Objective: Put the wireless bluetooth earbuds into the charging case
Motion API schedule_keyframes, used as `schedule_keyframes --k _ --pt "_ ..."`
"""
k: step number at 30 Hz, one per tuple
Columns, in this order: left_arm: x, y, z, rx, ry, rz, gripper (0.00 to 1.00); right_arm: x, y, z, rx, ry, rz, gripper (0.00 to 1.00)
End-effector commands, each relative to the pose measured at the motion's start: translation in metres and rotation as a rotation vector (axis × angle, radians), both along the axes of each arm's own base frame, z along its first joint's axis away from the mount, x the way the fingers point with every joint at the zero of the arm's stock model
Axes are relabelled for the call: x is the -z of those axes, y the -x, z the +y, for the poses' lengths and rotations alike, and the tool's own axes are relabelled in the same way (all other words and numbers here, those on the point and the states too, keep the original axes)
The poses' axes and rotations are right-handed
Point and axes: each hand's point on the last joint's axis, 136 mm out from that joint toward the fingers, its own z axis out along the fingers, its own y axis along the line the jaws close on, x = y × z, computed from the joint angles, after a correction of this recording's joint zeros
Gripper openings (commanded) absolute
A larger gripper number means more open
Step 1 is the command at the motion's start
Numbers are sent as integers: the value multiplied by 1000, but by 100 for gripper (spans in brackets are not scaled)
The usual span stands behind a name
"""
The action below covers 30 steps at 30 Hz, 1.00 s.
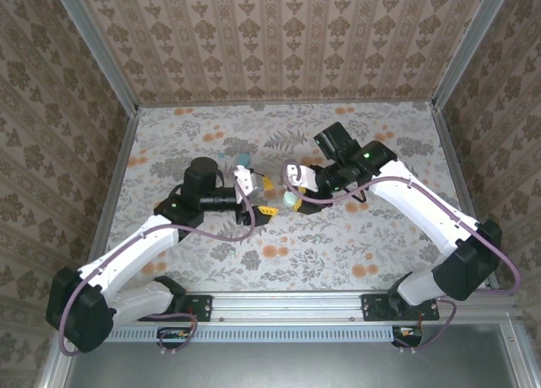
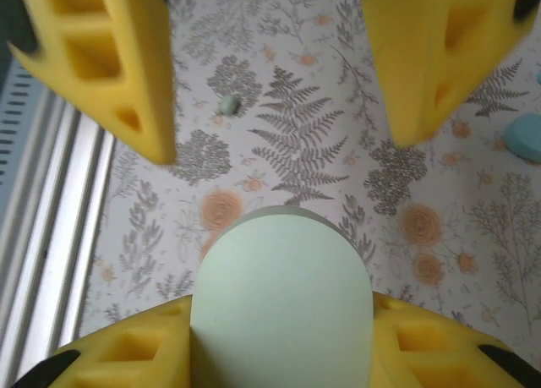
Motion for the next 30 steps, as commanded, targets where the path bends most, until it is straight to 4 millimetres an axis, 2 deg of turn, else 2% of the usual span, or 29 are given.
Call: schedule_keyframes --k 1,4,10,25,30 --pt "-10 2 -14 54 19 -29 67 -15 22 -1 -16 -46 54 37" --pt "-10 5 -22 83 23 -5 65 -21 27 -4 -13 -58 37 37" --pt "-11 13 -31 113 29 4 64 -18 28 -5 -4 -43 35 37" --pt "-25 16 -31 113 72 30 65 -8 24 -3 0 -1 24 37" --pt "-29 20 -31 127 87 40 68 -5 21 -4 9 14 14 37"
